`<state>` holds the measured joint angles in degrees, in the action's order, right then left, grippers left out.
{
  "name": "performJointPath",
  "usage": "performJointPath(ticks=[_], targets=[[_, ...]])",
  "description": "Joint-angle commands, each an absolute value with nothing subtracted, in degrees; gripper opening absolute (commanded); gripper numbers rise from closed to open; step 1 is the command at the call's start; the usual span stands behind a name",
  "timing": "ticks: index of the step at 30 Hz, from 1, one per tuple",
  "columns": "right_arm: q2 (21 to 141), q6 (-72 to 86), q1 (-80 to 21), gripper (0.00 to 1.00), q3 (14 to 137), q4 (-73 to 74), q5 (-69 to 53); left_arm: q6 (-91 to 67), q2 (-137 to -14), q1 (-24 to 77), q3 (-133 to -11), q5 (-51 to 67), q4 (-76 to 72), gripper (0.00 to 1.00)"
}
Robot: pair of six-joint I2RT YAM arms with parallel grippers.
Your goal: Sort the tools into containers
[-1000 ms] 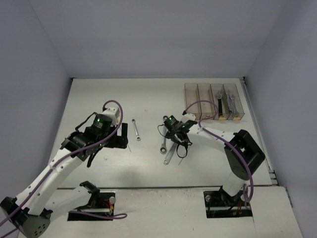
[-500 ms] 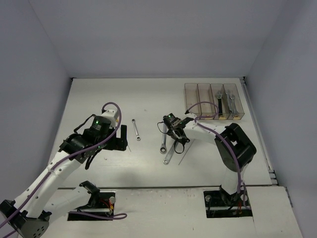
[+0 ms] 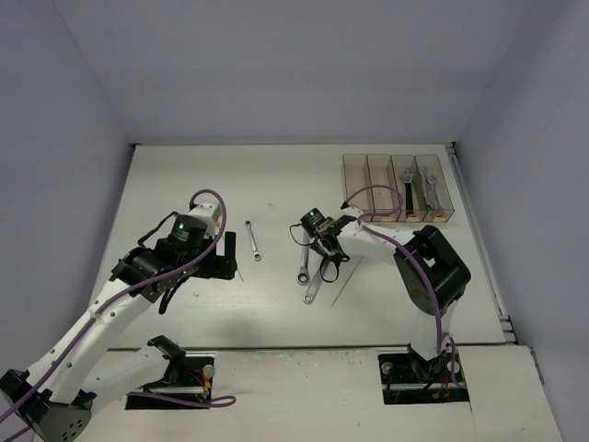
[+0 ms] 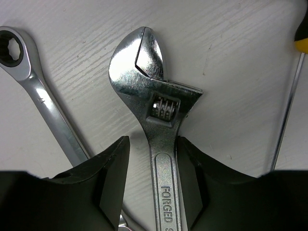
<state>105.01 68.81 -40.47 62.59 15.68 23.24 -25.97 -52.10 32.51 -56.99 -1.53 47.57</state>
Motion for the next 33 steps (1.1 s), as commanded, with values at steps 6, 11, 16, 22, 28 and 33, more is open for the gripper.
performJointPath(ticks=[6, 11, 16, 22, 28, 33], targets=[[113.01, 64.40, -40.43, 0.40, 63.05, 25.28, 19.37, -26.99, -50.46, 32.11, -57.45, -2.94, 46.47, 0.87], [116.59, 62.97, -40.18, 0.37, 66.45, 30.52, 19.29, -27.38, -48.71, 32.09, -56.73, -3.71, 46.88, 0.87], [118.63, 61.49, -39.53, 0.22, 69.44, 31.26, 19.22, -27.86, -47.09, 32.08, -55.80, -4.13, 47.05, 0.87], [120.19, 51.86, -40.59, 0.00, 72.55, 30.32, 19.78, -27.30, -46.26, 32.08, -56.06, -5.14, 48.44, 0.87], [113.93, 35.84, -42.71, 0.00, 73.03, 25.79, 26.57, -26.76, -46.06, 32.08, -56.25, -6.16, 48.43, 0.87], [106.22, 24.59, -42.09, 0.00, 69.94, 19.85, 30.00, -26.46, -47.46, 32.08, -56.35, -7.04, 48.34, 0.87]])
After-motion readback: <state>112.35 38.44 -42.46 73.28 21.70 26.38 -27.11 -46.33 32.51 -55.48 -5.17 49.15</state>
